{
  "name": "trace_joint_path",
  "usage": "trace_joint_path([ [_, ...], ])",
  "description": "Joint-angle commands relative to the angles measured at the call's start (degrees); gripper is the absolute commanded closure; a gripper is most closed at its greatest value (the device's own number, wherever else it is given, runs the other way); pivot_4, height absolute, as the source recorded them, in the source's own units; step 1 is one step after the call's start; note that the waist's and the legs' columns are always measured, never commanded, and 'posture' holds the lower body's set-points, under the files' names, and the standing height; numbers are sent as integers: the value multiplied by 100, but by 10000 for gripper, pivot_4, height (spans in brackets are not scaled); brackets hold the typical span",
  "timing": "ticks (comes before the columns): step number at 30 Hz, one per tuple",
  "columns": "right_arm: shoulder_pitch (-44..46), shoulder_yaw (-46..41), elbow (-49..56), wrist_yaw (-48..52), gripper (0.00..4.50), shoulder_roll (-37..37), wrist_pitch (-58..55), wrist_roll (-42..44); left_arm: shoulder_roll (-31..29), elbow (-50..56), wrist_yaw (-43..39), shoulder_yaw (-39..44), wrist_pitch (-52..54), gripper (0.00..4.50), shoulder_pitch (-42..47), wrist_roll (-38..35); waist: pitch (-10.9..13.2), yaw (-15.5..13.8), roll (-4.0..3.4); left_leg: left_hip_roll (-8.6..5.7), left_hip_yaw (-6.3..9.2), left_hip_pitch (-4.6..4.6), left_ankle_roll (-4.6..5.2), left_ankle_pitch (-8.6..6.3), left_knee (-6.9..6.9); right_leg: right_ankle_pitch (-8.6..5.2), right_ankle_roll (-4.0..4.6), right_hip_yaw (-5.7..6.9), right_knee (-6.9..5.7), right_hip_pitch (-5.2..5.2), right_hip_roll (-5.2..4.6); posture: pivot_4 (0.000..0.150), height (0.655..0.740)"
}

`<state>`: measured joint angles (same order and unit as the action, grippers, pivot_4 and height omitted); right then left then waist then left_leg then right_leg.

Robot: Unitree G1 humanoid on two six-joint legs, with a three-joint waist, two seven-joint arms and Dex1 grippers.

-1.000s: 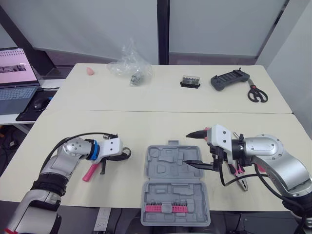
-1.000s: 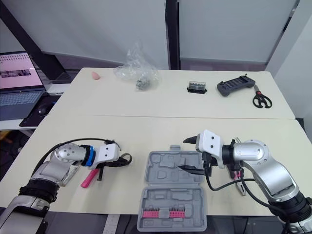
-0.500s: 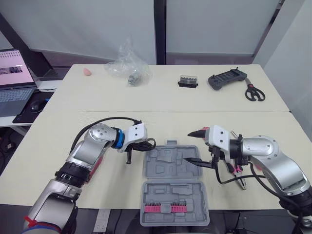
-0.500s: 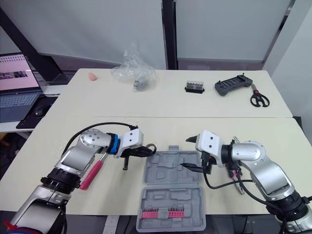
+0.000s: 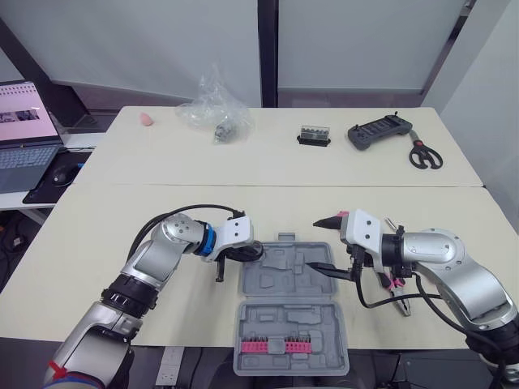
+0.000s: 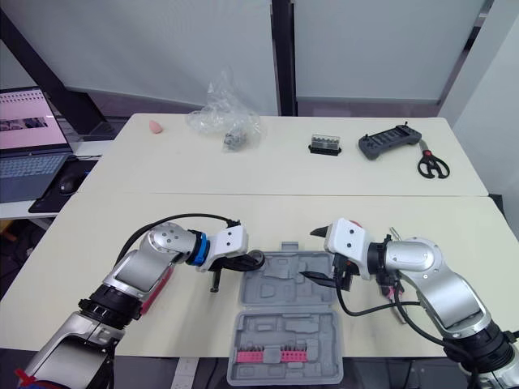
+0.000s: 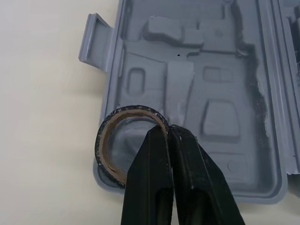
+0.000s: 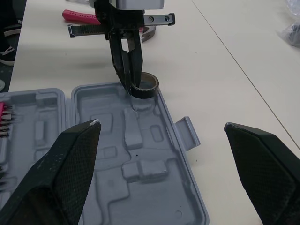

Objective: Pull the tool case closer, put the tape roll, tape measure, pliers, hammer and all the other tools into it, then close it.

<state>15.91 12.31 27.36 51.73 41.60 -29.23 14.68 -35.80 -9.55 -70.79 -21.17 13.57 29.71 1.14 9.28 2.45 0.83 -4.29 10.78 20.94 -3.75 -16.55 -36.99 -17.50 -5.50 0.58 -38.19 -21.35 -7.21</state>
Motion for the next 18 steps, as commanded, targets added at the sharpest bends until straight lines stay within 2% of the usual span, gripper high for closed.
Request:
trace_joint_path([
  [1,-23,-159,255,-54,0,37,-13,40,-8,166,2,-50,60,44839,7,40,0,-9,0,0,-1,0,0,0,0,0,0,0,0,0,0,1500,7400],
  [18,35,-157,243,-151,0,25,-83,29,172,-163,31,-142,102,44839,118,164,0,-31,0,0,-1,0,0,0,-1,0,0,-1,1,1,0,1500,7400],
])
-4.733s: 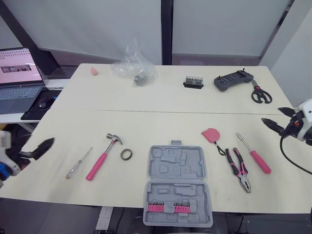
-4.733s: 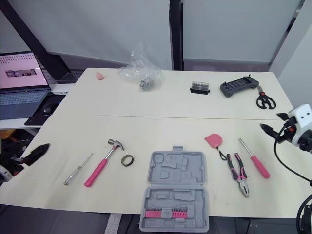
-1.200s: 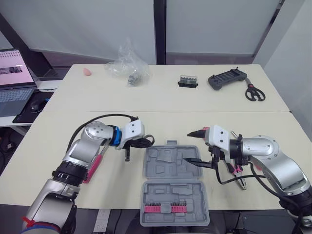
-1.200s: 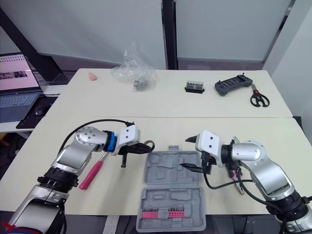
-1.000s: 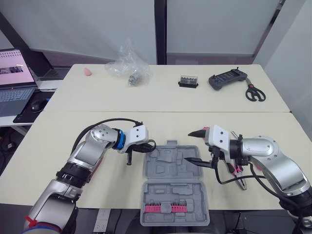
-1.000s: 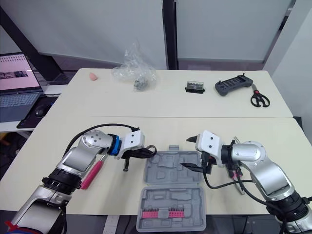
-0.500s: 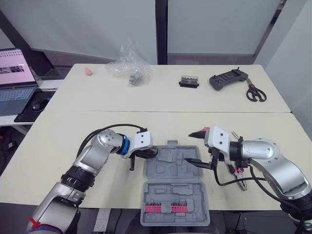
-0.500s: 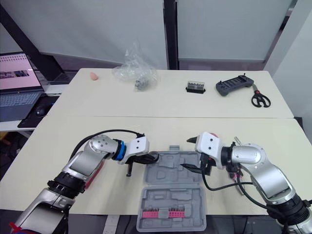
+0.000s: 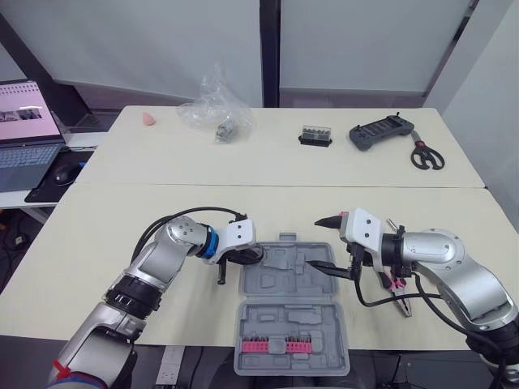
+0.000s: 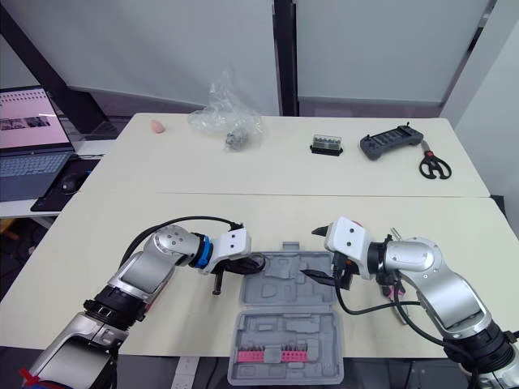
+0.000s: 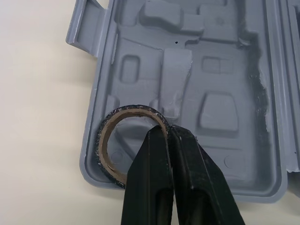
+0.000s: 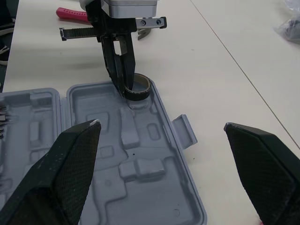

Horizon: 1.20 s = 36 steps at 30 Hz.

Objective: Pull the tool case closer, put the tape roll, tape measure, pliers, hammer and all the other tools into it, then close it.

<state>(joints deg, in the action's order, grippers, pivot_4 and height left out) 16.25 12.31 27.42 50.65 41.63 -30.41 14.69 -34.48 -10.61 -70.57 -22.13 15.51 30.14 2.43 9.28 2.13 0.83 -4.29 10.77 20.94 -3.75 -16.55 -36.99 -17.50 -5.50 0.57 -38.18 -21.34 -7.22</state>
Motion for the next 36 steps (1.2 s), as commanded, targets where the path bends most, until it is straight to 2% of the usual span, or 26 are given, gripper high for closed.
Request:
trace_joint_path([
  [1,-19,-161,247,-51,0,24,40,25,56,-70,9,-59,-106,44839,76,45,0,-3,0,0,0,0,0,0,0,0,0,0,0,0,0,1500,7400],
  [33,-54,-68,-23,-108,0,-100,343,-88,126,-210,23,-39,-334,44839,124,188,0,-14,0,0,-1,0,0,0,-1,0,0,0,0,0,0,1500,7400],
  [34,-46,-65,-33,-111,0,-109,351,-99,110,-225,-12,-60,-352,39960,128,197,0,-14,0,0,-1,0,0,0,-1,0,0,0,0,0,0,1500,7400],
  [36,-40,-63,-50,-107,0,-120,366,-118,85,-243,-44,-99,-436,34846,130,233,0,-14,0,0,-1,0,0,0,-1,0,0,0,0,0,0,1500,7400],
])
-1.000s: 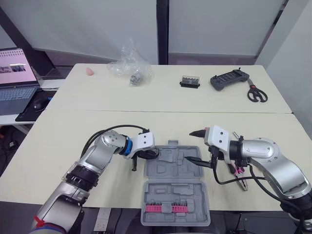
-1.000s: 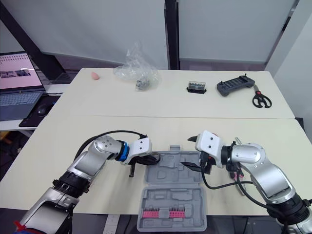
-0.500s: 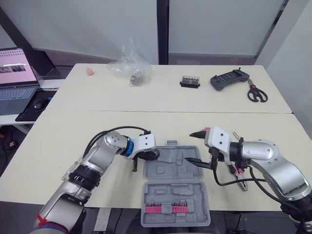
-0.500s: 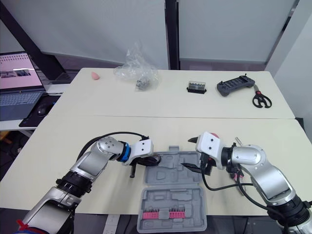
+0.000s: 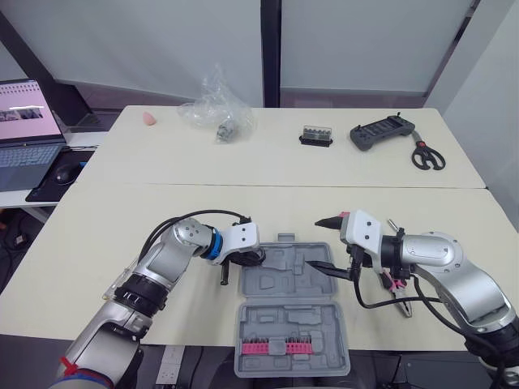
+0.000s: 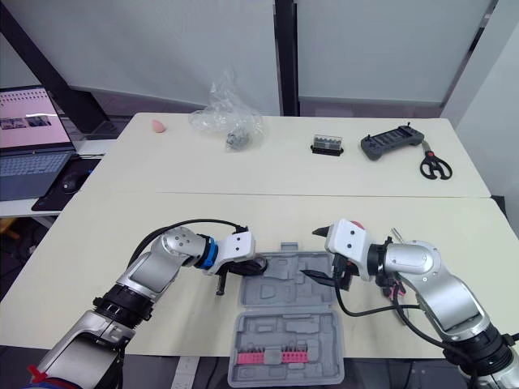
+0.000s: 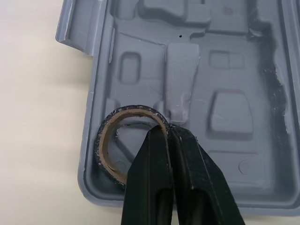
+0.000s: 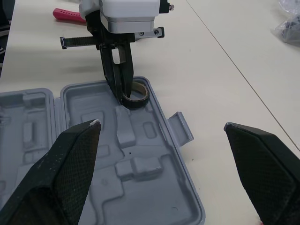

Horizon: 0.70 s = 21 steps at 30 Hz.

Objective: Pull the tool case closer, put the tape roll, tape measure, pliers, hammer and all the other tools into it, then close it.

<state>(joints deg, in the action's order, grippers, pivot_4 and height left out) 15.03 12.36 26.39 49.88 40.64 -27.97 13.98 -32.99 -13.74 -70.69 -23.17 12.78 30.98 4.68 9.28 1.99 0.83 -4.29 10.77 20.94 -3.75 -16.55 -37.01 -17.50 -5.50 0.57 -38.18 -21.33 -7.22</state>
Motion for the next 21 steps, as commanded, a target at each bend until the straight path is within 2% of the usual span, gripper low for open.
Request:
trace_joint_path([
  [1,85,-66,43,-26,0,-26,130,-57,-48,57,20,20,-178,32004,45,20,0,-2,0,0,0,0,0,0,0,0,0,0,0,0,0,1500,7400],
  [5,84,-68,41,-4,0,-44,124,-76,-9,35,130,70,-141,19767,57,13,0,-3,0,0,0,0,0,0,0,0,0,0,0,0,0,1500,7400],
  [13,149,-89,29,-5,0,-123,103,-98,-154,239,67,213,-59,19767,84,-139,0,-1,0,0,0,0,0,0,0,0,0,0,0,0,0,1500,7400],
  [21,158,-111,-65,18,0,-139,163,-118,-269,696,277,971,-10,19767,-312,-786,0,5,0,0,1,0,0,0,0,0,0,-2,0,-1,0,1500,7400],
])
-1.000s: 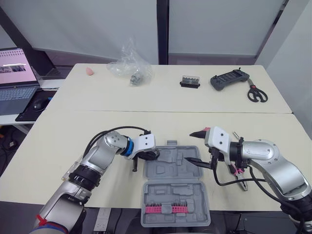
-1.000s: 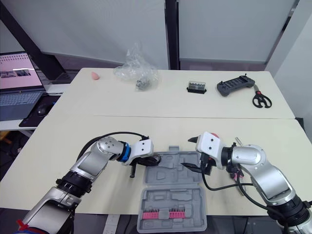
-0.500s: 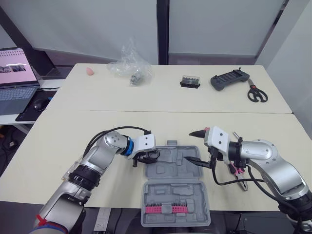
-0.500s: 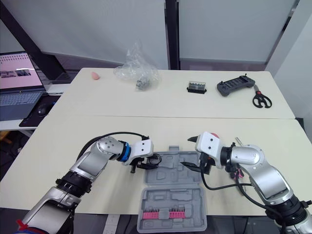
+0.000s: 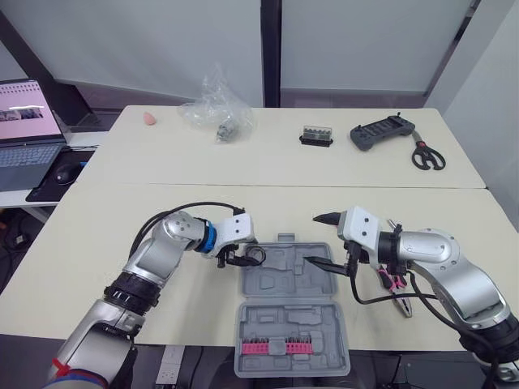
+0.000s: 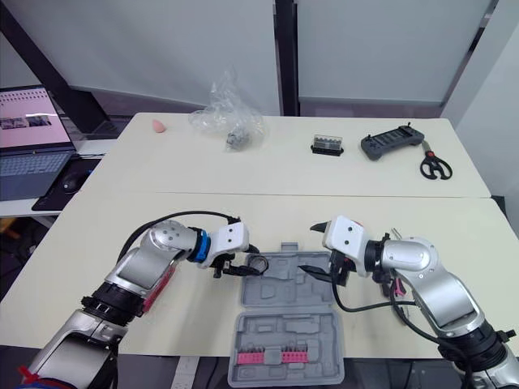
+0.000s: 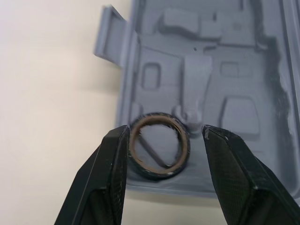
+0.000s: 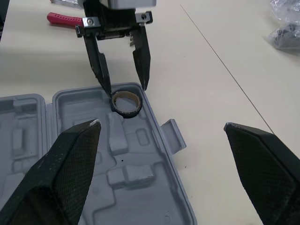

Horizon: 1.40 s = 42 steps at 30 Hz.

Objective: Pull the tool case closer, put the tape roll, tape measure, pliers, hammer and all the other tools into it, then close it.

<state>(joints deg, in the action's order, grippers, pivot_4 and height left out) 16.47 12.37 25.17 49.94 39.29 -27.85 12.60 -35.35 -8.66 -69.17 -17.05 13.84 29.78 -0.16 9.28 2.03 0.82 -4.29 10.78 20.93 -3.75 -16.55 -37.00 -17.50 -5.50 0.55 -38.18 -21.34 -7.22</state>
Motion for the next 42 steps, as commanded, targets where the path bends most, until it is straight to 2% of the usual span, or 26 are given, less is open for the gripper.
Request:
trace_joint_path([
  [1,12,-111,32,14,0,-2,172,12,5,223,211,520,-78,21550,-309,-434,0,5,0,0,0,0,0,0,0,0,0,0,0,0,0,1500,7400],
  [5,38,-137,-78,30,0,1,236,8,106,487,449,827,-108,31841,-827,-748,0,1,0,1,2,-1,0,0,0,0,1,-1,-1,-2,0,1500,7400],
  [9,56,-102,-131,65,0,3,286,7,206,593,648,795,-339,31841,-1110,-726,0,-21,0,0,2,-1,0,0,0,0,1,0,0,0,-1,1500,7400],
  [19,41,-92,-117,109,0,26,316,-11,682,-35,1174,682,-1268,31841,-1222,-508,0,-17,0,0,-2,-1,0,0,0,1,1,-1,1,0,-2,1500,7400],
  [26,26,-130,-56,94,0,81,271,-23,970,-1349,1458,314,-1935,31841,-1124,39,-2,-27,1,-1,-3,-1,0,0,0,1,1,-1,1,1,-3,1500,7400],
  [31,56,-149,-43,76,0,93,250,-5,1103,-1752,1559,252,-2135,31841,-974,99,-9,-34,0,-1,0,-5,0,0,-4,5,-4,1,2,9,-3,1500,7400],
  [36,85,-253,-233,90,0,111,327,18,925,-1567,1375,341,-2455,31841,-968,-17,-9,-33,-1,-1,0,-6,-2,2,-7,11,-5,0,1,9,-3,1500,7400],
  [40,-95,-782,-708,336,0,393,690,166,490,-573,1020,1024,-1894,31841,-1113,-914,-8,-12,0,-1,-2,-3,-3,2,-4,12,-4,-4,3,3,-2,1500,7400],
  [41,-162,-922,-834,461,0,503,801,220,325,-379,935,1193,-1741,28116,-1150,-1093,-7,-18,2,-1,-2,-2,-3,2,-3,11,-4,-5,3,2,-3,1500,7400],
  [42,-241,-1111,-973,607,0,606,894,325,131,-180,836,1415,-1509,26394,-1198,-1334,-7,-19,3,0,0,-1,-3,2,-2,11,-4,-3,6,1,-3,1500,7400],
])
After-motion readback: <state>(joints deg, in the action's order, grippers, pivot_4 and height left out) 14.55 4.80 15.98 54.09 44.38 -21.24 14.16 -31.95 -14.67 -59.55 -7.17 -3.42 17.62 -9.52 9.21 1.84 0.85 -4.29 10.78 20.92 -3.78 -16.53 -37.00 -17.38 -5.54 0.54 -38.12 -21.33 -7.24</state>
